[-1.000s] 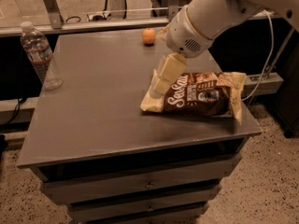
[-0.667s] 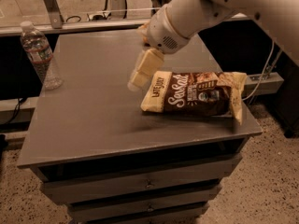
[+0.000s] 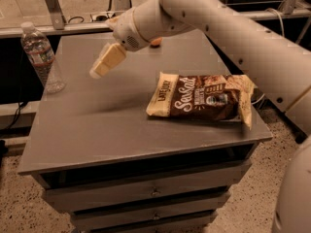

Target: Knock water bottle over

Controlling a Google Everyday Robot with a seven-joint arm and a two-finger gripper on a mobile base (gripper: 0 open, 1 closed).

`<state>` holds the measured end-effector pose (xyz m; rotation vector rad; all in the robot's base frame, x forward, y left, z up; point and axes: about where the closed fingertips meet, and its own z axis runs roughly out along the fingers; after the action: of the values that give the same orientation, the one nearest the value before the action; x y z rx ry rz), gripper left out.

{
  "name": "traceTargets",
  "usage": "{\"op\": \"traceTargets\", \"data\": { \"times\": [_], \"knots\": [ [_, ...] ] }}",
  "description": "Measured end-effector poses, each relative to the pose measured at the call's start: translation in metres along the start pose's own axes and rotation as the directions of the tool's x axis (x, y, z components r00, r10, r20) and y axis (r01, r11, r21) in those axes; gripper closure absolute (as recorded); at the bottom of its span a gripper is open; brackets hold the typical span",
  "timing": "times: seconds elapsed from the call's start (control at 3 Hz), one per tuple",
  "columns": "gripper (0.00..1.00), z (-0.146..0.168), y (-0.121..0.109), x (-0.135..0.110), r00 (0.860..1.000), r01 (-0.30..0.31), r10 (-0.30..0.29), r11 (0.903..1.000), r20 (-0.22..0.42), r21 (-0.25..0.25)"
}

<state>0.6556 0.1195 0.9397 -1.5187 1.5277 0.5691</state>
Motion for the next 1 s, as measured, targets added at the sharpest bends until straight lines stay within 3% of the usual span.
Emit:
{"op": "traceTargets", "data": {
  "times": [0.33,0.67,1.0],
  "knots": [
    [0.0,0.047,-0.013,-0.02,0.994,-0.045,0.046,0.9988,0.103,-0.019],
    [0.0,0.087,-0.012,-0.042,0.973,-0.102,0.118,0.9908,0.2,-0.089],
    [0.0,0.116,-0.001,-0.064,0.956,-0.115,0.151,0.9817,0.251,-0.152]
  ]
}}
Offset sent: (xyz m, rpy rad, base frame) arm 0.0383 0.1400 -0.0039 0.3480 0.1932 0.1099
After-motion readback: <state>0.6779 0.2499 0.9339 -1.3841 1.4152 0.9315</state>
